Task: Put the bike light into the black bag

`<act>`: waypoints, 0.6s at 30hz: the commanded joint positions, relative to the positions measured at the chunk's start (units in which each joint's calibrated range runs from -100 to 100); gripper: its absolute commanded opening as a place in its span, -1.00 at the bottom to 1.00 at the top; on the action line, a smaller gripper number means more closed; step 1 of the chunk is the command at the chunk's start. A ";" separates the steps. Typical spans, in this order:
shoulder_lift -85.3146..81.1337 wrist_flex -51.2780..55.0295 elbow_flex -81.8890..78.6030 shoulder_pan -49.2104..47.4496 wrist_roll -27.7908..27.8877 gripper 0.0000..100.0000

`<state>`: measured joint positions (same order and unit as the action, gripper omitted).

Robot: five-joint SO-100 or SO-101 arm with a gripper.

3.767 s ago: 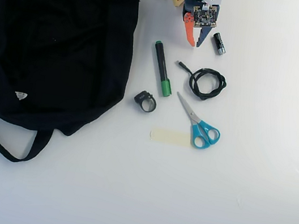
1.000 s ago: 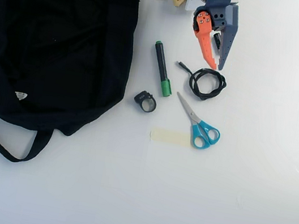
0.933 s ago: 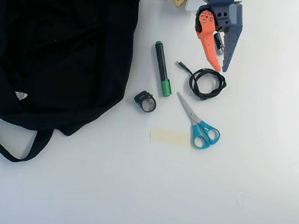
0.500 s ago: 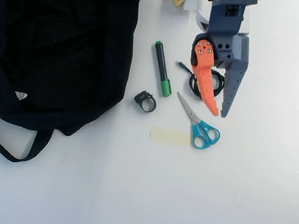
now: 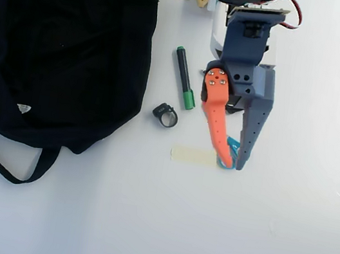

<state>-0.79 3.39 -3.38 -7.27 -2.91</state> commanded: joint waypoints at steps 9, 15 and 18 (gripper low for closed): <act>-1.37 0.05 -1.65 0.84 0.28 -0.96; -1.53 0.83 -2.55 0.92 0.34 -0.96; -1.62 8.24 -1.47 1.14 0.39 -0.96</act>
<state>-0.79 4.68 -6.37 -6.47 -2.91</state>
